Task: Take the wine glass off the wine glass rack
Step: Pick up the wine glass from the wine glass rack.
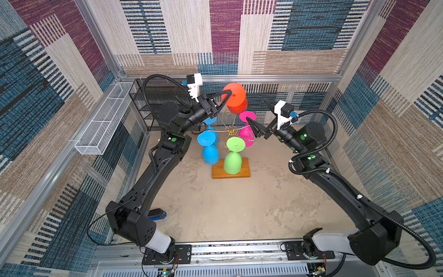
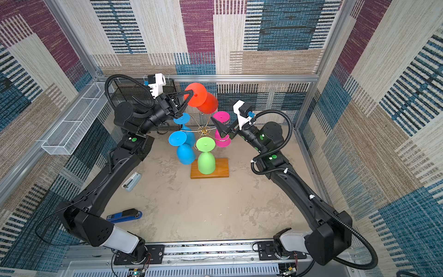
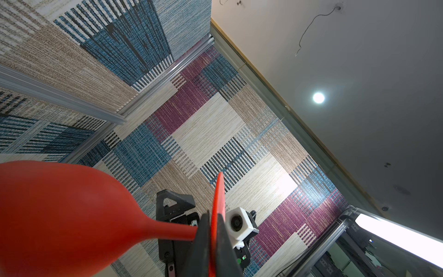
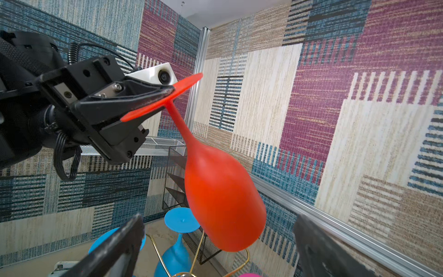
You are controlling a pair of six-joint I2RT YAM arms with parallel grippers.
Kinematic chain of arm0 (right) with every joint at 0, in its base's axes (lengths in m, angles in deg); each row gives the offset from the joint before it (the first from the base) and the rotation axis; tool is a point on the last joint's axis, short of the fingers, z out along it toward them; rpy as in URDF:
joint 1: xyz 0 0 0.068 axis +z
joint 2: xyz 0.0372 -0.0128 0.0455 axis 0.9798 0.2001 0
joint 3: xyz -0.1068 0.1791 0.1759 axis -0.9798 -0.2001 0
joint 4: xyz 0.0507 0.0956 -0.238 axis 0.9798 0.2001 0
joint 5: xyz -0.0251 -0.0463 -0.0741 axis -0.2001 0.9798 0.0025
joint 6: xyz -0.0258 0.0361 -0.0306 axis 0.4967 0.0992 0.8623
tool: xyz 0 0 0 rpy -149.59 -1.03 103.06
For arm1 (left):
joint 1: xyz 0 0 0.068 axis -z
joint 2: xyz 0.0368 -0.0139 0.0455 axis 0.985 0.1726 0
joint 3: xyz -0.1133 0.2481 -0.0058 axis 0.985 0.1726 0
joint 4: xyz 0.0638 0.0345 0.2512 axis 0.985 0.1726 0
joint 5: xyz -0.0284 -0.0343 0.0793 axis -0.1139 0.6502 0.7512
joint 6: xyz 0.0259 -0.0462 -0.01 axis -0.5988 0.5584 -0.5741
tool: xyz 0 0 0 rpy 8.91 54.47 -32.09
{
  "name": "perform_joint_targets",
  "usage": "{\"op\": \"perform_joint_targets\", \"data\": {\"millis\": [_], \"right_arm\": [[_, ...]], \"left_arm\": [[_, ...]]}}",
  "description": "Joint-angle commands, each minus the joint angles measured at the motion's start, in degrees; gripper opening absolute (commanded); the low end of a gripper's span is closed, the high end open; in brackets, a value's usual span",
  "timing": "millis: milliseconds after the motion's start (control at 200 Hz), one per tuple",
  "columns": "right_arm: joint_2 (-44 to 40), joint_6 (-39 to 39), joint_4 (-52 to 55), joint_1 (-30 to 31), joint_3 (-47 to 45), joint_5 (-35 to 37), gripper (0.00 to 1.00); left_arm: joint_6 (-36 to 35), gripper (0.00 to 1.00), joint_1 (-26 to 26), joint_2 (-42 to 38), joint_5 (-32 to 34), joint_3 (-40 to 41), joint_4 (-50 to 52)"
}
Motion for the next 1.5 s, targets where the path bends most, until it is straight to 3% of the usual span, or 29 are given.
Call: {"op": "perform_joint_targets", "data": {"millis": [0,726,1177,1497], "right_arm": [[2.9,1.7,-2.8,0.5,2.6,-1.3,0.99],[19.5,2.3,3.6,4.5,20.1,5.4,1.00],[18.7,1.7,5.0,5.2,20.5,5.1,0.84],[16.9,-3.4,13.2,5.2,23.2,8.0,0.78]], "left_arm": [[1.9,0.00,-0.1,-0.1,0.2,-0.8,-3.0],[7.1,0.00,-0.9,0.2,-0.5,-0.7,-7.2],[10.3,0.00,-1.6,1.3,-1.0,0.2,-10.2],[9.4,0.35,-2.1,1.8,-2.1,-0.9,-10.6]]}}
